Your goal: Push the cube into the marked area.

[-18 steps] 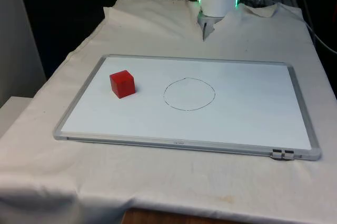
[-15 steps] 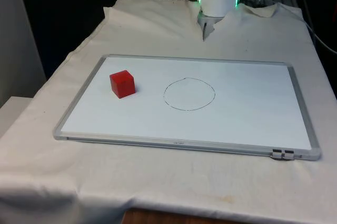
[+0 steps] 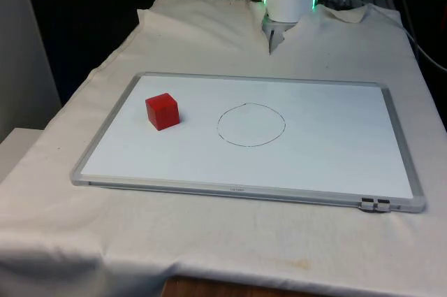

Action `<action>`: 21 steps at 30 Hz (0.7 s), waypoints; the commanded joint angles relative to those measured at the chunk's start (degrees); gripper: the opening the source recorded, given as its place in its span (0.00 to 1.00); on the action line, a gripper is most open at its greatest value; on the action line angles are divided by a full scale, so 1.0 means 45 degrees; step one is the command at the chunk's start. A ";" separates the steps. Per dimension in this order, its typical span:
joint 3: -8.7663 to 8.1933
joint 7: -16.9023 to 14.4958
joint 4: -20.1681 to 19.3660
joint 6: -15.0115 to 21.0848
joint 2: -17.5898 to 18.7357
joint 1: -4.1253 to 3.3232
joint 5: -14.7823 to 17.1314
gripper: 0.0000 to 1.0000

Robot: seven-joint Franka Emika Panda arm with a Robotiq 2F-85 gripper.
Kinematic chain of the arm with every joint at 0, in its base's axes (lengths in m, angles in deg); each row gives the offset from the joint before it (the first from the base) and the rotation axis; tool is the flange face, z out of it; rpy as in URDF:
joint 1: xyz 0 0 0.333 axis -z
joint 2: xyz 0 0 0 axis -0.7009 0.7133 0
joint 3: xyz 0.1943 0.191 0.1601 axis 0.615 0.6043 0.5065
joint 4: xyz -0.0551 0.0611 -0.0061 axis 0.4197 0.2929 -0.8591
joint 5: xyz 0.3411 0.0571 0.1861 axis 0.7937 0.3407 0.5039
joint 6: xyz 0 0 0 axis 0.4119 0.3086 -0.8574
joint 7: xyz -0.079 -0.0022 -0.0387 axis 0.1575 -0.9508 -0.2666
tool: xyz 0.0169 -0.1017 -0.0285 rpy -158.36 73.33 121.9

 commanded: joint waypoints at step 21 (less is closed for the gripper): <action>-0.0522 -0.0675 -0.0917 0.2343 0.0025 0.0229 -0.0064 0.00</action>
